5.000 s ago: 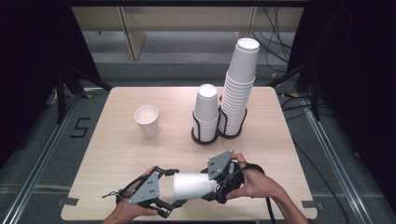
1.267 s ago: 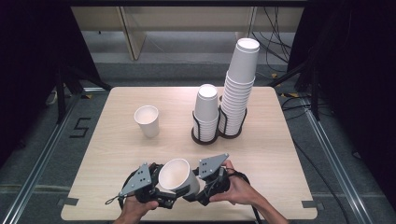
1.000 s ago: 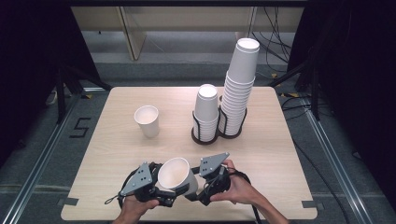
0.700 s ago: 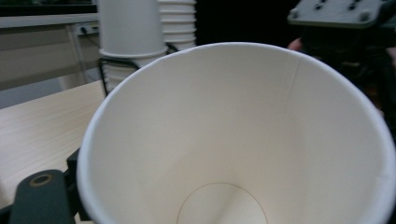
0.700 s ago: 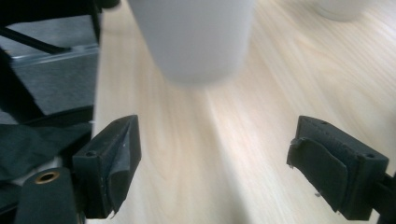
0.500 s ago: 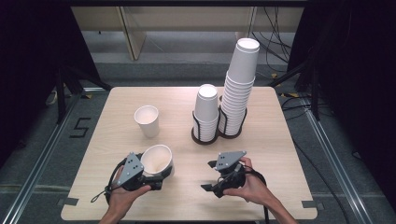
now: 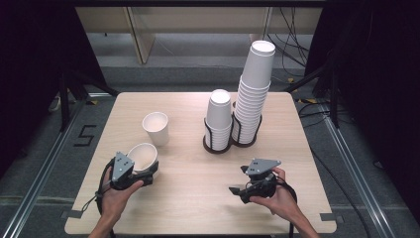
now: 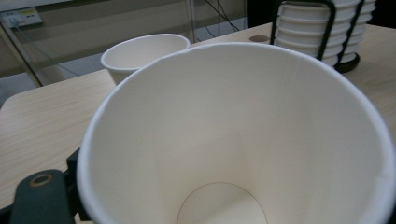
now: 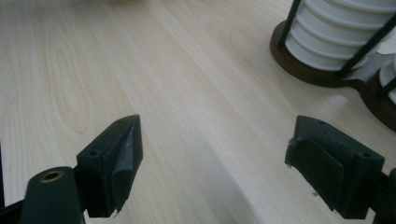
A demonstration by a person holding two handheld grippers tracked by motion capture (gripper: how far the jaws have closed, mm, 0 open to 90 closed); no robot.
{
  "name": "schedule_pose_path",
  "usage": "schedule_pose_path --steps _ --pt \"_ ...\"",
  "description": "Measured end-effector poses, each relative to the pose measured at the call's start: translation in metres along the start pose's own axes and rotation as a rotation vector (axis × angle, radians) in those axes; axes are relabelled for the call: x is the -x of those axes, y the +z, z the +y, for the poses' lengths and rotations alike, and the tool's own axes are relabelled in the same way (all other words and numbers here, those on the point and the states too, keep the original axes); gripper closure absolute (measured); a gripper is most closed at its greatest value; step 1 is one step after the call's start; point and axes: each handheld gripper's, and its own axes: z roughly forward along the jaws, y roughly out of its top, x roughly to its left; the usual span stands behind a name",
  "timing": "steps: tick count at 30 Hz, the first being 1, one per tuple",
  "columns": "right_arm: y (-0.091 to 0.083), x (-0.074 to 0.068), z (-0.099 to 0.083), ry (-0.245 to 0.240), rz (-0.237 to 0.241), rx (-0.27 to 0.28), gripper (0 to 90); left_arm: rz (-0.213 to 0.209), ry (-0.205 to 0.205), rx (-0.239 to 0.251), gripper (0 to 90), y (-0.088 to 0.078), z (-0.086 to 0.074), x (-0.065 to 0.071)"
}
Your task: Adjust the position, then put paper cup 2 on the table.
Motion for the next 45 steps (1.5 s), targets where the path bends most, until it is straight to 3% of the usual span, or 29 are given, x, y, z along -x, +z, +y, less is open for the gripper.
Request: schedule_pose_path --steps 5,6,14,16,24,27,29,30,35,37,38,43,45 --pt "-0.003 0.003 -0.007 0.012 -0.009 -0.011 17.5 0.031 -0.018 -0.015 14.0 0.002 -0.004 -0.010" --pt "-0.003 0.003 -0.007 -0.009 -0.021 -0.006 17.5 0.032 -0.020 -0.019 13.9 0.003 -0.004 -0.011" --pt "-0.002 0.001 -0.011 0.026 -0.019 -0.026 17.2 0.036 -0.022 -0.025 13.8 0.003 -0.005 -0.012" --pt "-0.001 0.002 -0.011 0.006 -0.026 -0.022 17.2 0.040 -0.027 -0.040 13.8 0.003 -0.006 -0.012" --pt "-0.002 0.005 -0.013 0.010 -0.036 -0.027 17.4 0.054 -0.035 -0.050 13.7 0.009 -0.005 -0.022" --pt "-0.002 0.005 -0.013 0.008 -0.038 -0.025 17.6 0.069 -0.047 -0.052 13.7 0.013 -0.006 -0.028" --pt "-0.002 0.003 -0.013 0.034 -0.028 -0.038 17.6 0.076 -0.055 -0.050 13.7 0.016 -0.007 -0.032" --pt "-0.001 0.005 -0.013 0.005 -0.037 -0.027 17.6 0.081 -0.053 -0.059 13.7 0.018 -0.008 -0.034" --pt "0.000 0.003 -0.014 0.033 -0.032 -0.036 17.6 0.099 -0.073 -0.074 13.6 0.029 -0.012 -0.044" --pt "-0.001 0.006 -0.014 0.009 -0.036 -0.029 17.5 0.111 -0.068 -0.069 13.6 0.033 -0.012 -0.048" --pt "-0.001 0.005 -0.014 0.030 -0.032 -0.035 17.6 0.117 -0.068 -0.077 13.6 0.034 -0.011 -0.049" --pt "-0.001 0.006 -0.014 0.010 -0.031 -0.030 17.6 0.133 -0.082 -0.067 13.5 0.044 -0.007 -0.057" --pt "-0.001 0.005 -0.014 0.031 -0.026 -0.036 17.6 0.132 -0.080 -0.077 13.4 0.050 -0.007 -0.060"
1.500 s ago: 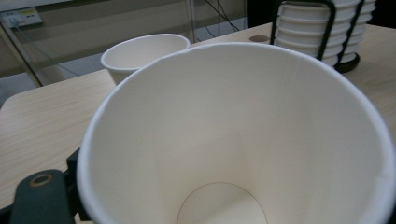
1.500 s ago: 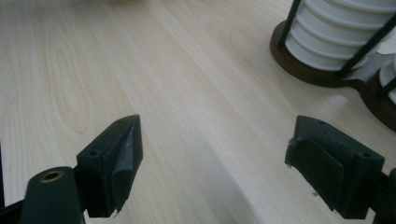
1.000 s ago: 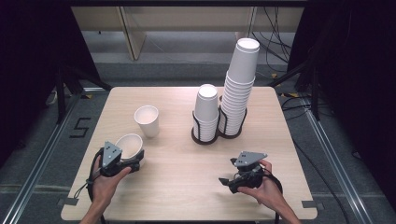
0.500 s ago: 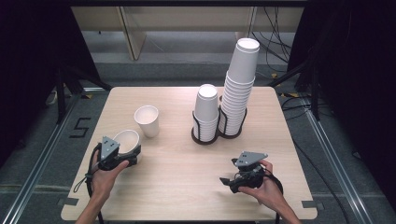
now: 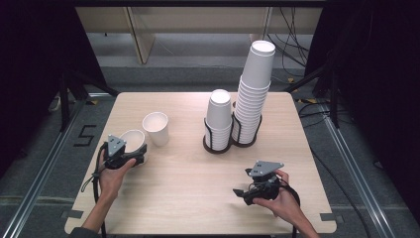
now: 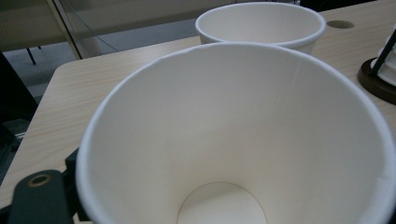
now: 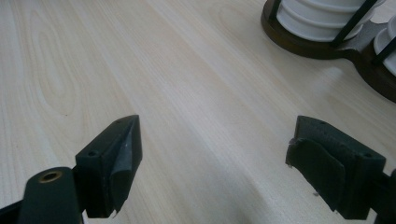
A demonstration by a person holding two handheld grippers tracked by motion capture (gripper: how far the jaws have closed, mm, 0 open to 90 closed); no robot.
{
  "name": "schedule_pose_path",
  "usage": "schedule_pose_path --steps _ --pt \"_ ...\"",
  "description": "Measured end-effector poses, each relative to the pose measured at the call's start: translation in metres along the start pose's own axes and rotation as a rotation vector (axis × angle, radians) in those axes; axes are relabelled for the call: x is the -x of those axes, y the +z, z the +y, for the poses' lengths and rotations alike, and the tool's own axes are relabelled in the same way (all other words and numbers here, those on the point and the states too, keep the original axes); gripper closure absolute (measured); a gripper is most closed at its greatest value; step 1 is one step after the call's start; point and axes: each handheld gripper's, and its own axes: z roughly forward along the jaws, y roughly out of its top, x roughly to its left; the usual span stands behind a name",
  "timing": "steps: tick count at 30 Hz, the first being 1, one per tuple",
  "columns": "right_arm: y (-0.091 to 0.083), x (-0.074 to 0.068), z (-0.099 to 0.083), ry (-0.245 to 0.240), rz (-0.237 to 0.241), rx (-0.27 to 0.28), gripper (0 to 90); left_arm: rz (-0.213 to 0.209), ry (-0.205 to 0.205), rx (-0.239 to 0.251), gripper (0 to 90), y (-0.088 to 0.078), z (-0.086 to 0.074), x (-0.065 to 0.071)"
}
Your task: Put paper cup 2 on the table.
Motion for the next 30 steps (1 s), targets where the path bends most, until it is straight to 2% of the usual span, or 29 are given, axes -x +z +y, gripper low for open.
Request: schedule_pose_path --steps 5,8,14,18,22,24,26,30 --pt "0.000 0.000 0.000 -0.002 0.004 0.001 17.6 0.019 0.011 -0.019 13.1 0.008 -0.001 -0.002" --pt "0.000 0.000 0.000 0.007 0.003 -0.004 17.7 0.024 -0.012 -0.014 12.5 0.010 -0.002 -0.006" --pt "0.000 -0.001 0.000 0.016 0.007 -0.007 17.8 0.016 -0.020 0.009 11.0 0.012 -0.007 -0.009" --pt "0.000 0.000 0.000 -0.003 0.008 0.006 17.8 -0.002 -0.026 0.023 12.2 0.012 -0.011 -0.009" --pt "0.000 0.000 0.000 -0.004 0.011 0.001 17.8 -0.007 -0.013 -0.004 12.3 0.011 -0.013 -0.010" --pt "0.000 -0.001 0.000 0.002 0.014 0.002 17.8 -0.016 -0.014 -0.015 13.4 0.011 -0.014 -0.011" --pt "0.000 0.000 0.000 -0.014 0.008 0.009 17.8 -0.021 -0.024 -0.024 13.9 0.009 -0.014 -0.011" --pt "0.000 -0.001 0.000 -0.012 0.011 0.007 17.8 -0.019 -0.014 -0.042 14.1 0.006 -0.016 -0.011"
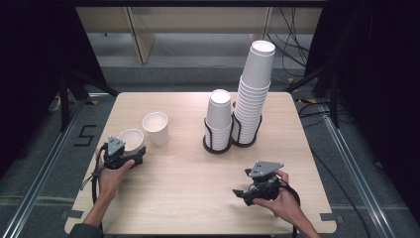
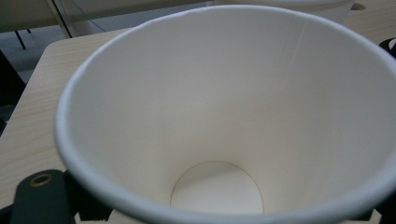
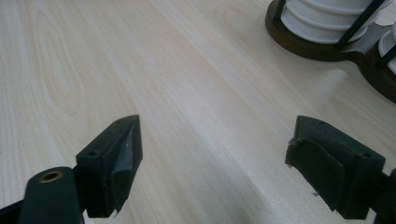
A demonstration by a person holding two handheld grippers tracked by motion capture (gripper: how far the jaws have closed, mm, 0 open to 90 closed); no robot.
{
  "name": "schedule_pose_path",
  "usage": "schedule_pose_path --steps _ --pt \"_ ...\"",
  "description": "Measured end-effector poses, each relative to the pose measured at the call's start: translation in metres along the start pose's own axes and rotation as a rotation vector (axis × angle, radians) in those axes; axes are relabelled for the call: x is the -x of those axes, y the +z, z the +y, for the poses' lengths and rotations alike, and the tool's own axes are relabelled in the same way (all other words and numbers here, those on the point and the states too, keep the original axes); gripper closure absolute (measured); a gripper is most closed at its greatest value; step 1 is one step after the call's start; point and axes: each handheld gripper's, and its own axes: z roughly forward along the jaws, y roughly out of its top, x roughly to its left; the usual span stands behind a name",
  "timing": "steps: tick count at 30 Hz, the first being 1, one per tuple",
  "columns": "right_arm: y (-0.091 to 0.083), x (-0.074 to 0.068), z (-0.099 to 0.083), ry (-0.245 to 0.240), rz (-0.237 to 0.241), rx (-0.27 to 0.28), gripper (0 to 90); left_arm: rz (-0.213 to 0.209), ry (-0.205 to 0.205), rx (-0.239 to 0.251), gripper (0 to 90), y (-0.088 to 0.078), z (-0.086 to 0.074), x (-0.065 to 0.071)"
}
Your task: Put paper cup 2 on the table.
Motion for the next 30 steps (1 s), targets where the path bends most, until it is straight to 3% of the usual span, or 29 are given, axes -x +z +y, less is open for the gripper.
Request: schedule_pose_path --steps 3,5,7,15,17,19,25,28,29,30 --pt "0.000 0.000 0.000 0.001 -0.003 -0.003 17.8 0.005 0.016 -0.027 14.2 0.000 -0.002 -0.001" --pt "0.000 0.000 0.000 0.006 0.002 -0.007 17.8 0.003 0.006 -0.032 14.3 0.001 -0.004 -0.002" --pt "0.000 0.000 0.000 -0.018 -0.002 0.000 17.8 0.010 0.005 -0.039 14.3 0.000 -0.004 -0.003" --pt "-0.001 -0.003 0.000 0.008 0.011 -0.018 18.3 -0.004 0.017 -0.085 14.5 -0.010 -0.010 -0.003" --pt "-0.001 -0.001 0.000 -0.027 0.008 -0.001 18.3 -0.002 0.017 -0.092 14.5 -0.013 -0.011 -0.001" --pt "-0.001 -0.002 0.000 -0.007 0.008 -0.004 18.3 0.000 0.006 -0.067 14.5 -0.019 -0.011 0.000" --pt "-0.002 -0.003 -0.002 0.022 0.005 -0.015 18.2 0.021 -0.018 -0.070 14.5 -0.035 -0.012 0.006" --pt "-0.002 -0.001 -0.002 -0.015 0.001 -0.001 18.2 0.038 -0.036 -0.059 14.6 -0.045 -0.012 0.013" --pt "-0.002 -0.002 -0.002 0.003 0.005 -0.005 18.2 0.034 -0.048 -0.058 14.6 -0.048 -0.012 0.016" --pt "-0.001 -0.002 -0.002 -0.010 0.009 -0.004 18.2 0.034 -0.056 -0.056 14.6 -0.053 -0.012 0.020"
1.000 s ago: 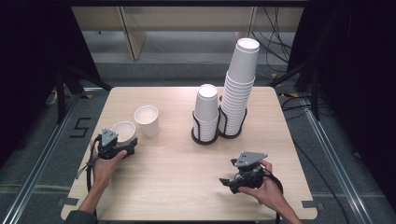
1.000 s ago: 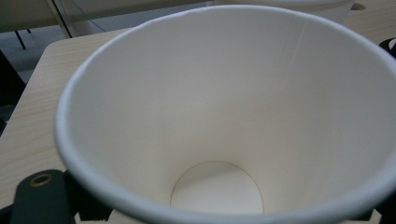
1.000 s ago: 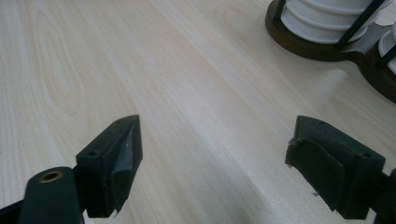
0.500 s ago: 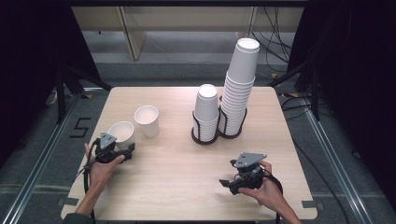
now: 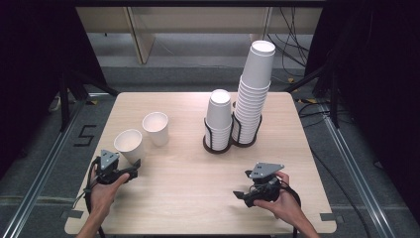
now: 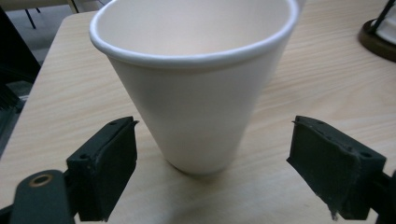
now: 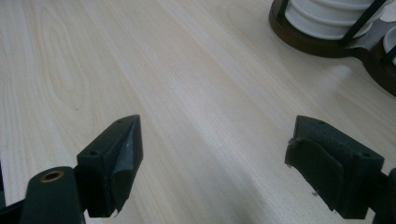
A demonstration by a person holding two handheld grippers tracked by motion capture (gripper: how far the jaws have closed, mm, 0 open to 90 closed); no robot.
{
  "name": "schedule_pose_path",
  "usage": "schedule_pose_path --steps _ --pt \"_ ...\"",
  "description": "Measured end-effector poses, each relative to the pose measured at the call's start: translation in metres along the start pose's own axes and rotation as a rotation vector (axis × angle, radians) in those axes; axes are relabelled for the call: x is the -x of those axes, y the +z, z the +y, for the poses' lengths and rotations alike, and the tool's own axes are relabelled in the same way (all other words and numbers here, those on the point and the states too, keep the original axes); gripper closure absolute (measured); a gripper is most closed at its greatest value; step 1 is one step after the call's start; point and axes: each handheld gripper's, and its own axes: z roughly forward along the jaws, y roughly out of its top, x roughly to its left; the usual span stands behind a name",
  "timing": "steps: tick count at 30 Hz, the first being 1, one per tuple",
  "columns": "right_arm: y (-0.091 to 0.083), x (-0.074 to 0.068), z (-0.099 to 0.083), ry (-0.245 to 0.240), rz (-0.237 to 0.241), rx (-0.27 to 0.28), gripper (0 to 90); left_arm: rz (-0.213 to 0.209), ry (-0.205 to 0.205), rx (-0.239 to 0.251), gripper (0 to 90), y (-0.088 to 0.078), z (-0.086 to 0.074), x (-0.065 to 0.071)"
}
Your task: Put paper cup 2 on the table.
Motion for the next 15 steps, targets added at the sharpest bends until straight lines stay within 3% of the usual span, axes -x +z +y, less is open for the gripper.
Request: schedule_pose_path --steps 4,10,13,15 --pt "-0.001 -0.001 0.000 0.010 -0.001 -0.004 18.2 -0.004 -0.001 0.035 14.7 -0.015 -0.003 0.015" --pt "-0.003 -0.003 -0.001 0.014 -0.006 0.001 18.2 -0.076 -0.041 0.072 14.7 -0.031 -0.008 0.038" --pt "-0.002 -0.003 -0.002 0.006 0.004 -0.002 18.2 -0.116 -0.017 0.080 14.7 -0.036 -0.011 0.051" --pt "-0.003 -0.005 -0.002 0.026 0.005 -0.008 18.2 -0.127 0.001 0.075 14.7 -0.040 -0.013 0.060"
